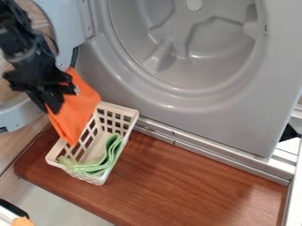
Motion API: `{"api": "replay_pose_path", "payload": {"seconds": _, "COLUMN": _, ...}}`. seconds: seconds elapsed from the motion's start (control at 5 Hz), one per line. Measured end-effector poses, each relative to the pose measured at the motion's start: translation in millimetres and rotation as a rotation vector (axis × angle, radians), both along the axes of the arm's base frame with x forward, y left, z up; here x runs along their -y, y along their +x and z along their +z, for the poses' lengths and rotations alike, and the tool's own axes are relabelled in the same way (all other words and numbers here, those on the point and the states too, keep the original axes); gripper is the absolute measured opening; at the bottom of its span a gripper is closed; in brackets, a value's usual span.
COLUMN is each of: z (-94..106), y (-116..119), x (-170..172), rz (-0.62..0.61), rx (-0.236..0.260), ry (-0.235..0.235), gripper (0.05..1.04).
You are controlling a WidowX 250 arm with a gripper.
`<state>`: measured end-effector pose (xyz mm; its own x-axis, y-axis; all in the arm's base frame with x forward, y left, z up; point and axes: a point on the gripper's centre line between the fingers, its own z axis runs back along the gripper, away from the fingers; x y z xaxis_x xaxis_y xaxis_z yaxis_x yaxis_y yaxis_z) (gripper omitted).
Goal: Move the orange rag to the basket
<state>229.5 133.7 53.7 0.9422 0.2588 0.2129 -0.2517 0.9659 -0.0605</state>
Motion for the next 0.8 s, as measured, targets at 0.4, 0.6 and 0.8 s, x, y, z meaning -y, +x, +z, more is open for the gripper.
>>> {"api": "replay_pose_path", "payload": {"seconds": 0.4, "z": -11.9, "y": 3, "x": 27, "rz": -0.101, "rx": 0.016, "ry": -0.052, "gripper": 0.661}}
{"api": "replay_pose_path", "payload": {"seconds": 0.6, "z": -8.4, "y": 4, "x": 35, "rz": -0.122, "rx": 0.028, "ry": -0.035, "gripper": 0.949}}
{"api": "replay_pose_path", "payload": {"seconds": 0.8, "z": -4.6, "y": 5, "x": 42, "rz": -0.138, "rx": 0.021, "ry": -0.021, "gripper": 1.007}}
